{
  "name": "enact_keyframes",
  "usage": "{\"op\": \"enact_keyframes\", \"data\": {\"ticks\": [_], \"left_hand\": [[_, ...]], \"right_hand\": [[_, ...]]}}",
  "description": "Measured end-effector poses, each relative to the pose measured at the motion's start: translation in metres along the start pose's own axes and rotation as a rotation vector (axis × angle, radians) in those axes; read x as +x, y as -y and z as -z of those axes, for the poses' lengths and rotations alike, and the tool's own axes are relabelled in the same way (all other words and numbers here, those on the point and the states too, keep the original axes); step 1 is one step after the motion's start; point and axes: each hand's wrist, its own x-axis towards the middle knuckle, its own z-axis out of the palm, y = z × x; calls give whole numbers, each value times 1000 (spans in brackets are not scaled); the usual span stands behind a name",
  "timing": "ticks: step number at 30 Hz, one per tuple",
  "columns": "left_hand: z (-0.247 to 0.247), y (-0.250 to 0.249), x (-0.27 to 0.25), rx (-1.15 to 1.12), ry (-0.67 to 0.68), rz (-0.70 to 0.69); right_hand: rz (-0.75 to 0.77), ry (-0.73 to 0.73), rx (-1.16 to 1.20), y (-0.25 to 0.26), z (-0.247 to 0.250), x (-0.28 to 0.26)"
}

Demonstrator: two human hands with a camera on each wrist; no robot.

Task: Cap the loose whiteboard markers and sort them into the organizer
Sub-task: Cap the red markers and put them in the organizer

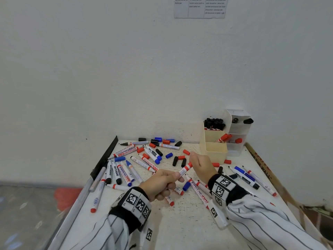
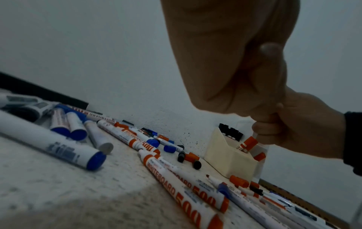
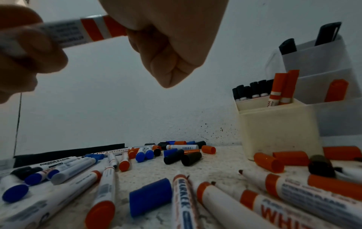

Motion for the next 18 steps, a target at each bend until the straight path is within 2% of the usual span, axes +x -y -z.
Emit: {"op": "enact_keyframes", "data": {"ticks": [4,6,9,11,12,15,18], "left_hand": [[-1,1,5,41,-59,-34],[-2,0,11,123,-142,-67],[3,5,21,375,-324,-61],[13,15,28,531,-453,12],[17,19,30,579,-476,78],[23,30,37,684,-415,250],[25,33,43,681,-424,335]], "right_hand": [[68,66,-83,3,5,10],[84,97,-140,6,9,18],[63,77,-165,11,26,31],[31,-28,-104,12,43,40],[20,-114,-82,10,54,45],[-19,-357,-108,4,85,55],[-56,-440,-126,-5,107,56]]}}
